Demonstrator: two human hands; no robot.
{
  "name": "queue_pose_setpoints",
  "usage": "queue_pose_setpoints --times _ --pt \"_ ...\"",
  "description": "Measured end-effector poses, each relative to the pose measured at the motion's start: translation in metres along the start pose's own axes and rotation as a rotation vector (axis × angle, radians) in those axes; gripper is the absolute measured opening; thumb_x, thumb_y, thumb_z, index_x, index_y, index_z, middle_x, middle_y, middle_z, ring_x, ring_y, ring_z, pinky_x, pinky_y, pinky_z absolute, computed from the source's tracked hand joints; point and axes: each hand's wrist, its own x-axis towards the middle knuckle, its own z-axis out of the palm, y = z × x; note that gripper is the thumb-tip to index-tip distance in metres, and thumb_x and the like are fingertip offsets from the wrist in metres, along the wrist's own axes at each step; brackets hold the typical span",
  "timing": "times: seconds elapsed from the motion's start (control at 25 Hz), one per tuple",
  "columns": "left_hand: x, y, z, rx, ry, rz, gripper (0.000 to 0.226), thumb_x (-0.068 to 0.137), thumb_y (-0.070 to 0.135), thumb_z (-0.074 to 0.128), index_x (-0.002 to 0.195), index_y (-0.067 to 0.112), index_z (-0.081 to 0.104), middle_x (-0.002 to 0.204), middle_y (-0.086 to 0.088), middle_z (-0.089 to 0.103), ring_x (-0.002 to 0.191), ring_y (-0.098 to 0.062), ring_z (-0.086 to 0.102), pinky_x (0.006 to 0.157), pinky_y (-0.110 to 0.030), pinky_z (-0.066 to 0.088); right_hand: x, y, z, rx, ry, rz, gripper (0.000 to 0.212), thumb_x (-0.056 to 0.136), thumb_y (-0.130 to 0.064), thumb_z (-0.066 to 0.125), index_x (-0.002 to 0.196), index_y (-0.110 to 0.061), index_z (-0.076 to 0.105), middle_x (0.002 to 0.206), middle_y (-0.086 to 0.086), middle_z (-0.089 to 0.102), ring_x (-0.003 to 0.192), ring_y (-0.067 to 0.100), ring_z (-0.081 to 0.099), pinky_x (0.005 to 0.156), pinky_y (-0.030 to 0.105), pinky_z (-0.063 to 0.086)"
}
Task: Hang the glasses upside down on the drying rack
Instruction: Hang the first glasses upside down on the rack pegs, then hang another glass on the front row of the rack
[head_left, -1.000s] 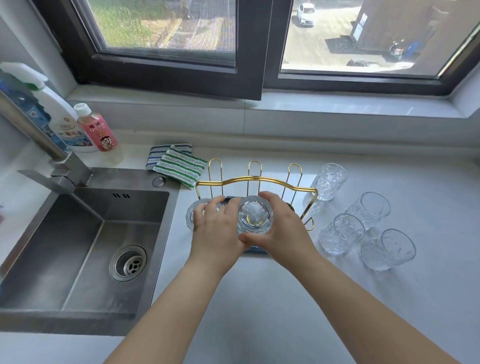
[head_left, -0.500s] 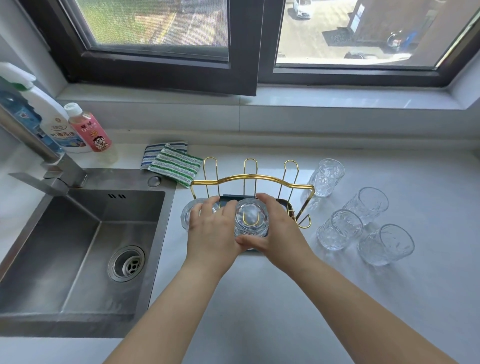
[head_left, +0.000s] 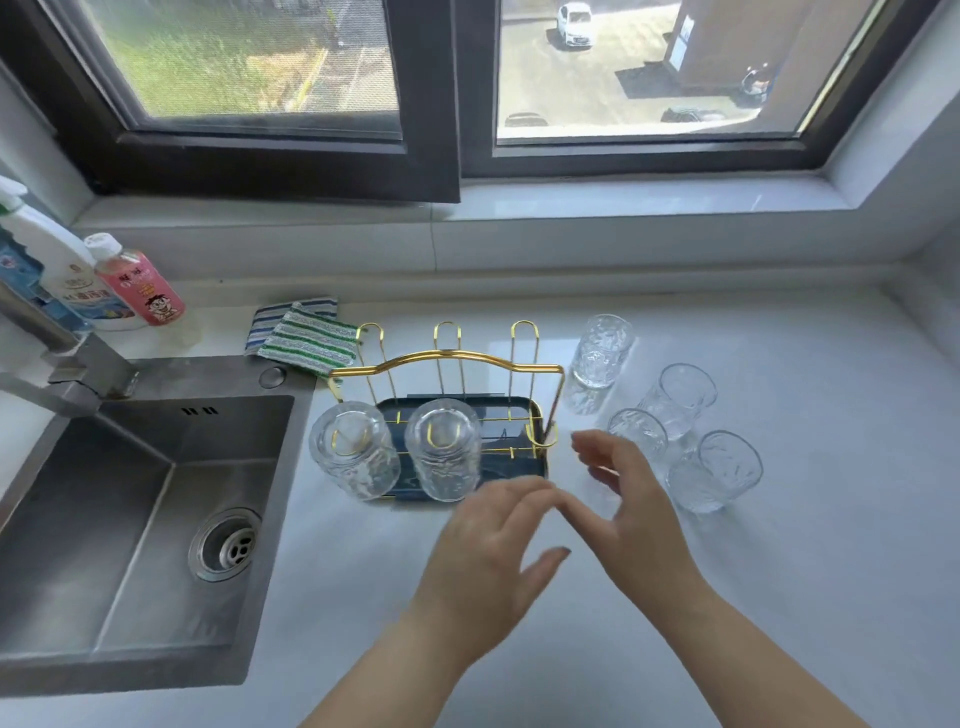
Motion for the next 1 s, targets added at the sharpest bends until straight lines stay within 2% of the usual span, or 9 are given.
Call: queue_pose_setpoints --times 0.12,0.28,0.36,0.48,0.56,0.68,0.84,0.92,1.0 --pt "0.011 0.017 0.036 -0.028 -0.118 -0.046 0.046 0.079 0.038 0.059 0.121 0.024 0.046 0.124 0.004 0.055 0.116 -0.009 0.045 0.099 -0.025 0.039 -0.013 0.028 -0.031 -0.016 0.074 0.098 0.045 0.075 -0.017 0.074 0.100 -0.044 0.048 0.108 -0.016 0.057 0.103 -0.002 0.053 0.087 0.004 0.040" --pt "0.047 0.024 0.080 -0.206 -0.306 -0.383 0.074 0.082 0.035 0.064 0.141 0.022 0.021 0.143 0.003 0.035 0.131 -0.011 0.034 0.111 -0.028 0.030 -0.020 0.059 -0.063 -0.007 0.114 0.200 0.042 0.076 -0.011 0.072 0.096 -0.041 0.050 0.107 -0.013 0.058 0.100 -0.002 0.053 0.084 0.005 0.042" --pt "0.067 0.021 0.103 -0.262 -0.332 -0.526 0.087 0.078 0.029 0.071 0.144 0.018 0.015 0.147 -0.002 0.030 0.133 -0.018 0.035 0.111 -0.033 0.031 -0.021 0.070 -0.075 0.000 0.090 0.233 0.039 0.078 -0.009 0.069 0.096 -0.039 0.050 0.107 -0.011 0.059 0.099 -0.001 0.054 0.084 0.009 0.044" --pt "0.090 0.014 0.129 -0.261 -0.311 -0.638 0.100 0.072 0.026 0.076 0.145 0.014 0.009 0.152 -0.005 0.023 0.138 -0.020 0.028 0.111 -0.030 0.026 -0.018 0.081 -0.086 -0.004 0.033 0.255 0.037 0.080 -0.008 0.065 0.096 -0.038 0.050 0.105 -0.011 0.058 0.099 -0.002 0.053 0.083 0.007 0.043" --pt "0.100 0.008 0.142 -0.280 -0.297 -0.682 0.101 0.070 0.025 0.078 0.145 0.017 0.011 0.152 -0.003 0.025 0.138 -0.019 0.027 0.109 -0.028 0.025 -0.013 0.085 -0.089 -0.012 -0.003 0.263 0.039 0.080 -0.009 0.064 0.097 -0.039 0.047 0.105 -0.013 0.057 0.099 -0.002 0.053 0.085 0.008 0.043" --pt "0.105 0.002 0.151 -0.307 -0.261 -0.683 0.086 0.068 0.023 0.079 0.138 0.022 0.029 0.143 0.001 0.041 0.130 -0.019 0.040 0.099 -0.025 0.033 0.000 0.089 -0.087 -0.018 -0.072 0.266 0.042 0.081 -0.009 0.062 0.109 -0.035 0.043 0.114 -0.011 0.052 0.106 0.002 0.053 0.095 0.020 0.043" --pt "0.100 0.008 0.136 -0.377 -0.191 -0.713 0.074 0.063 0.021 0.082 0.125 0.027 0.042 0.125 0.008 0.055 0.117 -0.014 0.051 0.090 -0.022 0.037 0.019 0.093 -0.081 -0.068 -0.201 0.254 0.077 0.080 -0.011 0.063 0.141 -0.020 0.017 0.140 -0.011 0.030 0.130 0.005 0.034 0.110 0.024 0.030" --pt "0.096 0.019 0.115 -0.459 -0.124 -0.731 0.070 0.060 0.021 0.083 0.118 0.030 0.046 0.117 0.014 0.058 0.112 -0.009 0.054 0.089 -0.021 0.041 0.025 0.093 -0.077 -0.104 -0.246 0.230 0.086 0.078 -0.015 0.066 0.143 -0.023 0.011 0.146 -0.014 0.023 0.137 0.004 0.023 0.114 0.023 0.021" --pt "0.092 0.034 0.087 -0.544 -0.064 -0.720 0.068 0.057 0.019 0.085 0.112 0.034 0.049 0.109 0.019 0.061 0.105 -0.001 0.057 0.086 -0.017 0.045 0.029 0.085 -0.076 -0.078 -0.272 0.196 0.086 0.075 -0.023 0.072 0.141 -0.031 0.018 0.147 -0.017 0.027 0.137 0.002 0.025 0.114 0.025 0.022"
